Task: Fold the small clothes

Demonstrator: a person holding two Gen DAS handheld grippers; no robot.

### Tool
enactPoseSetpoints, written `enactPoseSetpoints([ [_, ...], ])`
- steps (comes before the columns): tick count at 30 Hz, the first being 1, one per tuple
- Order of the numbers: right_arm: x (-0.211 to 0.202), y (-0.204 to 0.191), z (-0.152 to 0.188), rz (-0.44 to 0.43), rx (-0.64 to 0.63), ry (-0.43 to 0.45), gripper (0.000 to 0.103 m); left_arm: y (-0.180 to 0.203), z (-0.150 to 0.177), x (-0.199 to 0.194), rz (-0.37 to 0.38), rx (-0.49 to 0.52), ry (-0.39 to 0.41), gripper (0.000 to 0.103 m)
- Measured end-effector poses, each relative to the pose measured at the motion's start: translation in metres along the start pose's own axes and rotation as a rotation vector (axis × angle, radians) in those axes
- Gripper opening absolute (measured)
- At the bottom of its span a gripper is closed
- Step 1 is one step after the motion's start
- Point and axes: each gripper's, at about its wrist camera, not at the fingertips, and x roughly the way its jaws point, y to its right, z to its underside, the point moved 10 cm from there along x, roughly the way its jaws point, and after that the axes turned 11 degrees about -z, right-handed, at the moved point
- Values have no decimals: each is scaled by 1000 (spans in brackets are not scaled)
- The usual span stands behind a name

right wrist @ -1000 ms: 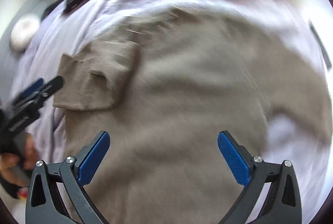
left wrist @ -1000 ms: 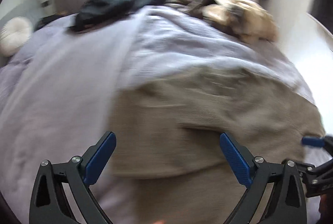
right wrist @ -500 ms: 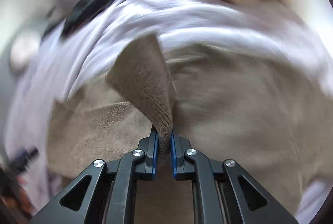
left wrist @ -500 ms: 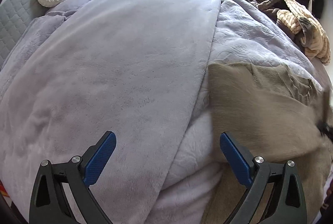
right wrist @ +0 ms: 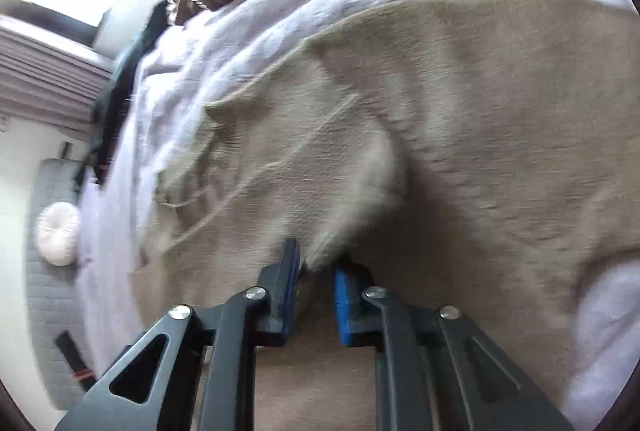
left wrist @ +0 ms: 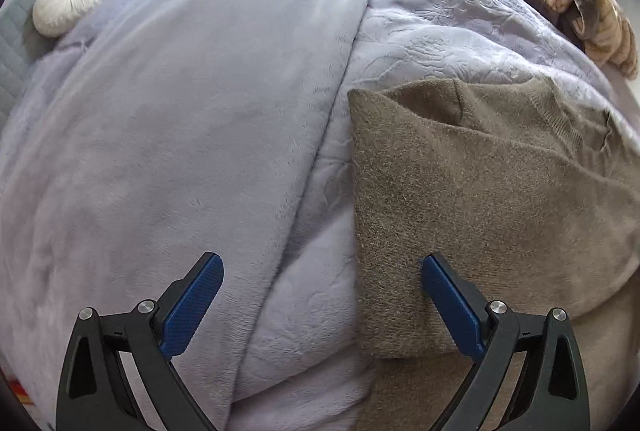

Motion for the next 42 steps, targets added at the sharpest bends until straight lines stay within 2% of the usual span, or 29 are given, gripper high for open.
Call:
enactPoseSetpoints([
  [1,-2,6,3,-13,36,-5,22,-2,-1,1,17,-10,-11,100],
  [3,-5,1,17,-108,83,-22,24,-1,-4,6,87,-18,-45,100],
  [5,2,-39,49,-281,48,-101,35,5,-8,11,169,-6,-79,100],
  [6,11,-60,66,-345,37,-148,47,11,-11,14,212,6,-100,100],
  [8,34,-97,99,-477,66,-245,51,21,-15,18,258,22,-119,99],
  [9,56,-117,122,-530,113,-302,51,26,-16,19,276,35,-120,90],
  [10,72,-127,134,-542,150,-325,51,31,-16,21,292,50,-129,80],
  [11,87,-134,142,-553,183,-334,51,34,-14,22,317,57,-153,64],
  [12,105,-138,152,-551,229,-330,51,38,-13,22,349,51,-173,52],
  [13,115,-137,157,-544,260,-323,51,39,-12,22,371,40,-179,45],
  [14,124,-136,159,-536,289,-318,50,39,-13,21,386,46,-171,25],
  [15,131,-137,161,-534,310,-312,32,38,-15,19,388,54,-165,15],
  [16,131,-140,161,-531,309,-313,6,36,-18,15,402,56,-152,13],
  [17,130,-144,160,-530,298,-308,6,33,-20,12,409,57,-139,12],
  [19,127,-158,159,-557,259,-302,6,25,-24,11,377,83,-102,12],
  [21,136,-159,168,-520,235,-335,6,22,-22,25,328,118,-113,12],
  [23,145,-148,177,-468,245,-373,7,23,-18,32,307,128,-119,12],
  [24,141,-145,177,-470,251,-382,8,25,-17,32,295,132,-109,12],
  [26,128,-145,170,-427,169,-374,20,28,-17,30,275,137,-92,12],
  [28,93,-136,137,-368,35,-276,56,31,-18,28,260,140,-84,12],
  [29,74,-123,118,-328,2,-210,60,32,-18,27,254,138,-80,12],
  [31,42,-85,78,-227,11,-107,59,30,-20,23,239,131,-67,12],
  [33,23,-55,45,-179,69,-56,57,27,-24,16,224,118,-45,12],
  [35,13,-32,26,-129,118,-41,55,22,-28,2,232,99,-14,12],
  [38,7,-7,14,-108,188,-17,54,24,-32,-18,258,65,30,12],
  [39,11,-9,9,-118,204,-10,46,27,-31,-21,261,66,36,12],
  [40,16,-4,5,-134,210,-9,20,34,-27,-19,252,80,34,12],
  [41,19,-1,5,-135,208,-12,4,38,-22,-15,234,97,24,12],
  [42,22,7,5,-110,195,-15,4,43,-14,-5,192,134,5,12],
])
